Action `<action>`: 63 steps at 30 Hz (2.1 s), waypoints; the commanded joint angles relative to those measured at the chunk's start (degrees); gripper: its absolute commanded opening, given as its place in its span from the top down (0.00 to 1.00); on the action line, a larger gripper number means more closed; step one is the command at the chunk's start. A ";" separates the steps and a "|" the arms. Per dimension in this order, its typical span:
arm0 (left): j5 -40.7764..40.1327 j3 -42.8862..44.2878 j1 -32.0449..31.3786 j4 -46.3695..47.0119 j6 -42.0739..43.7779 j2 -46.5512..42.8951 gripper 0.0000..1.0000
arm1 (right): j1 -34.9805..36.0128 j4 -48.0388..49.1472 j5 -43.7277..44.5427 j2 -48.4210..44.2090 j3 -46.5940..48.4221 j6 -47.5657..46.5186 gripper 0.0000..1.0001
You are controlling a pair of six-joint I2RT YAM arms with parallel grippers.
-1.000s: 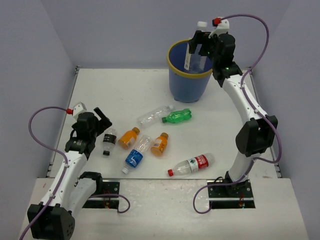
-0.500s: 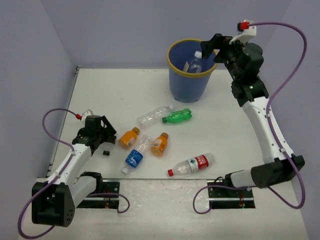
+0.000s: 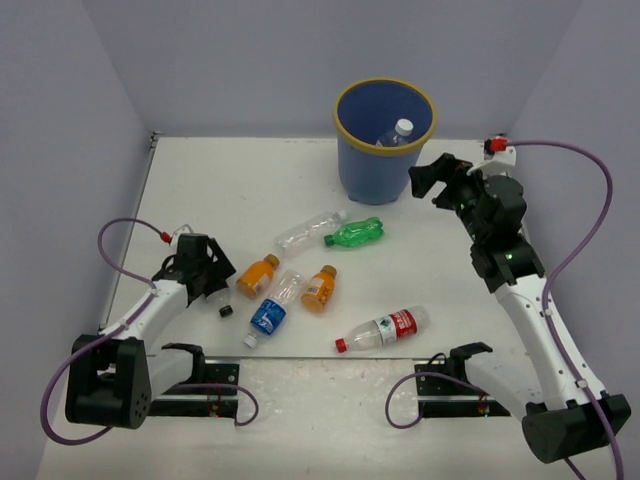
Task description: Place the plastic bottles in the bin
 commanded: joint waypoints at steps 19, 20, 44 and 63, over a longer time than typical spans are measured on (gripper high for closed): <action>-2.08 10.52 0.52 -8.88 0.56 -16.63 0.86 | 0.04 6.05 -30.27 -9.42 -12.43 -0.52 0.01; -0.44 11.01 0.49 -7.82 0.62 -19.24 0.87 | 0.07 6.75 -32.97 -9.35 -12.63 -0.93 0.01; 20.60 10.70 -24.31 35.36 -2.13 -17.65 0.94 | 19.31 19.64 -43.95 5.87 -10.00 -3.76 0.01; 9.41 11.17 -36.60 39.81 -4.43 -11.39 0.46 | 29.75 50.13 -30.97 21.33 -13.29 6.57 0.68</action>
